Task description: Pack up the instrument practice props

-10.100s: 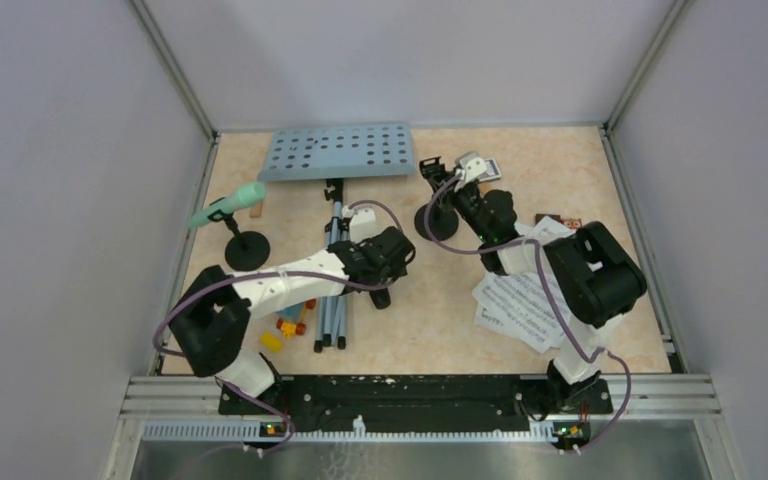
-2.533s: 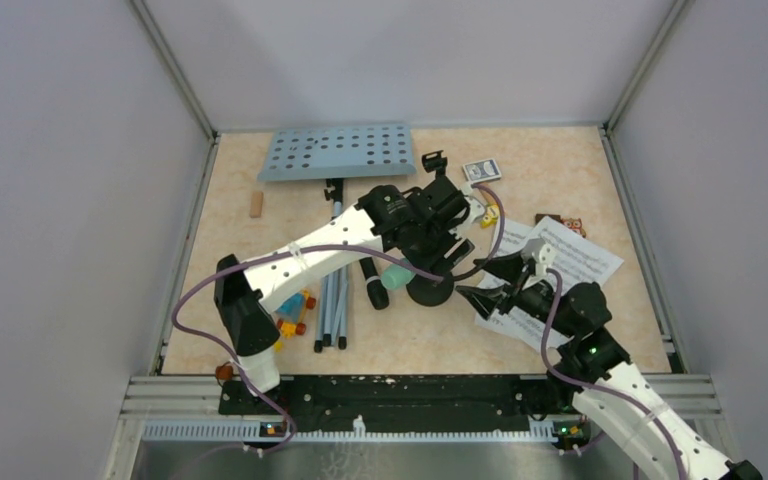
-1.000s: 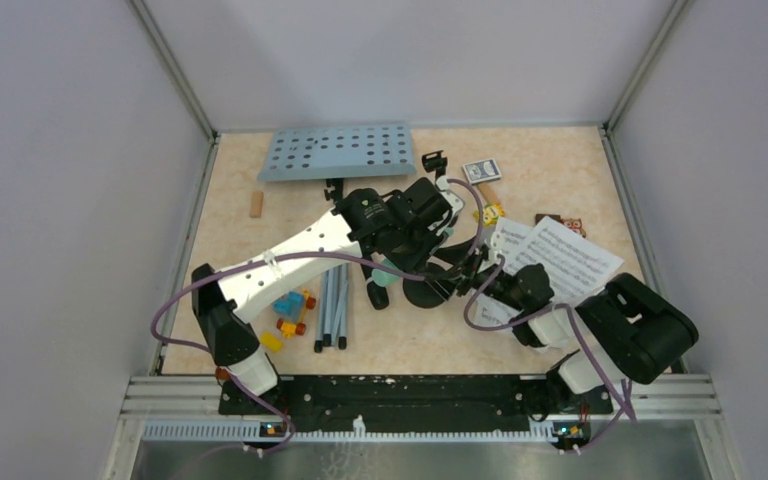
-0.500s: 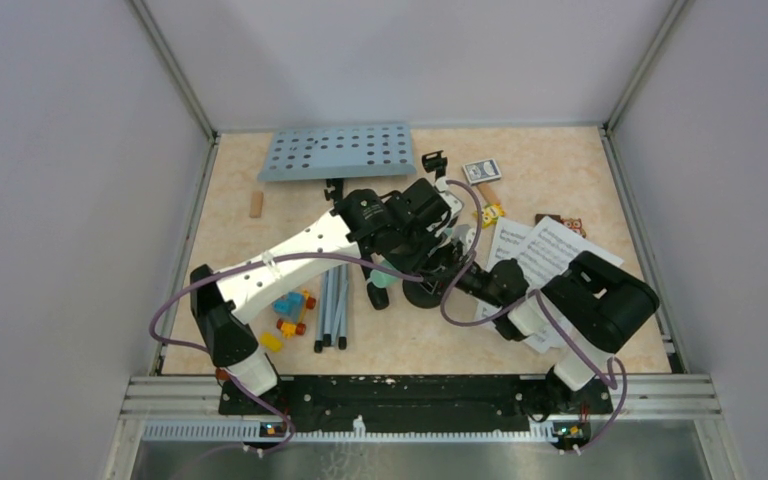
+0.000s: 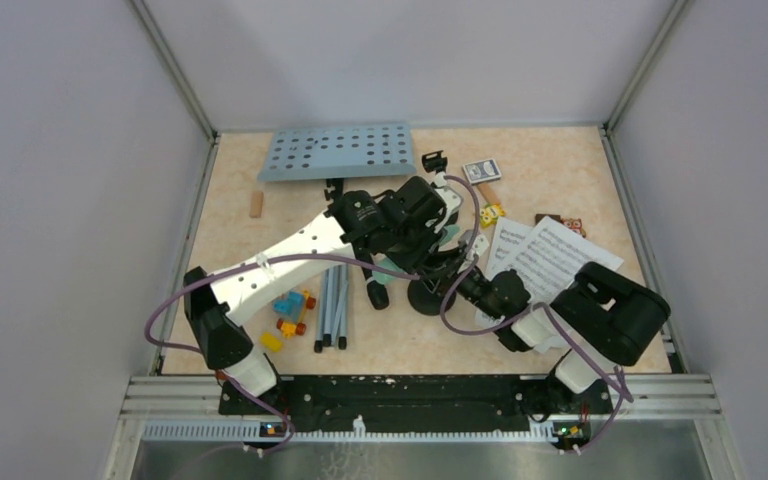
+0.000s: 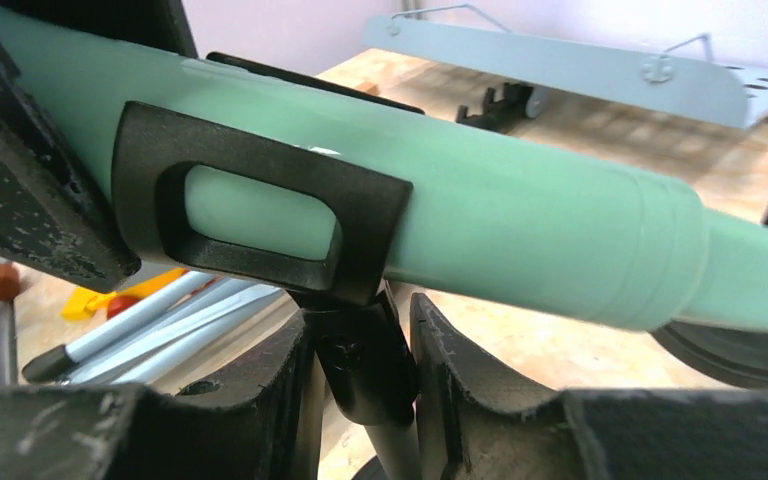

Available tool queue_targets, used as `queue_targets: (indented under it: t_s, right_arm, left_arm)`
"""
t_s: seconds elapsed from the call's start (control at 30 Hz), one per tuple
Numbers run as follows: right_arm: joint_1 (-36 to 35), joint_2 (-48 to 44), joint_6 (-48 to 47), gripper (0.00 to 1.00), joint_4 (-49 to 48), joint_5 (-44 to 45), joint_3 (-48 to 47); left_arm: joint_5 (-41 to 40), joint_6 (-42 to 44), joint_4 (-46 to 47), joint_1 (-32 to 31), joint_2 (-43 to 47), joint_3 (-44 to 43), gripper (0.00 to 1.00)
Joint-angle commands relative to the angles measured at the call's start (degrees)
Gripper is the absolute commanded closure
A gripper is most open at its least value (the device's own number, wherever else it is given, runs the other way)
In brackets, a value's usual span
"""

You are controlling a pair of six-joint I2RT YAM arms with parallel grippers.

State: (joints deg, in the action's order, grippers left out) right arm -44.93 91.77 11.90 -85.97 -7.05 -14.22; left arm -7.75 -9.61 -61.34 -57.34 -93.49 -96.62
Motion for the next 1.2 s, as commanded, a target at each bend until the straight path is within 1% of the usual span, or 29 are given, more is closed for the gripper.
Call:
queue_targets:
  t_s: [0.0, 0.03, 0.13, 0.2, 0.33, 0.5, 0.73, 0.77, 0.87, 0.93, 0.97, 1.03, 1.1, 1.17]
  right_arm:
    - [1.3, -6.1, 4.2, 1.00, 2.9, 20.0, -0.5]
    - [1.3, -6.8, 4.1, 1.00, 5.2, 21.2, -0.6]
    - [1.4, -7.6, 4.7, 1.00, 6.9, 24.6, 0.3]
    - [1.6, -8.1, 5.3, 1.00, 9.7, 26.1, 0.2]
    - [2.1, -8.0, 6.6, 1.00, 10.8, 28.0, 0.9]
    - [3.3, -8.0, 7.2, 1.00, 10.2, 28.1, 2.2]
    - [4.0, -8.5, 5.2, 1.00, 7.9, 27.6, 4.4]
    - [4.0, -8.7, 4.8, 1.00, 7.2, 27.1, 4.7]
    - [4.0, -9.8, 3.0, 1.00, 2.8, 23.6, 5.8]
    - [4.0, -11.3, 1.3, 1.00, 0.7, 19.4, 6.5]
    - [4.0, -12.2, 0.9, 1.00, 0.5, 18.3, 6.8]
    - [4.0, -14.9, 0.4, 1.00, 1.6, 15.6, 7.1]
    - [3.9, -17.9, -0.1, 1.00, 4.2, 13.5, 7.1]
    - [3.5, -21.7, -0.7, 1.00, 7.6, 13.0, 7.2]
  left_arm:
    - [-0.2, -1.5, -6.0, 0.3, 6.1, 0.2, 1.00]
    - [-0.4, -1.7, -6.5, 0.4, 6.8, 0.3, 1.00]
    - [-1.4, -2.2, -8.4, 0.7, 8.7, 0.7, 1.00]
    - [-2.1, -2.7, -10.0, 0.8, 10.0, 0.9, 1.00]
    - [-2.8, -4.1, -12.0, 1.0, 13.5, 2.1, 1.00]
    - [-1.8, -6.3, -12.1, 1.2, 18.3, 5.8, 1.00]
    - [-2.9, -10.5, -14.3, 1.2, 24.6, 9.5, 1.00]
    - [-3.6, -11.8, -14.6, 1.2, 25.6, 9.6, 1.00]
    - [-10.2, -16.8, -14.4, 1.2, 28.6, 9.8, 1.00]
    - [-14.0, -22.2, -11.1, 1.2, 31.0, 11.5, 1.00]
    - [-14.5, -24.5, -7.4, 1.2, 32.3, 13.8, 1.00]
    - [-12.9, -27.4, 3.1, 1.2, 35.6, 20.4, 1.00]
    - [-12.5, -32.1, 15.0, 1.2, 38.0, 27.2, 1.00]
    - [-14.1, -36.7, 21.9, 1.2, 38.4, 32.3, 1.00]
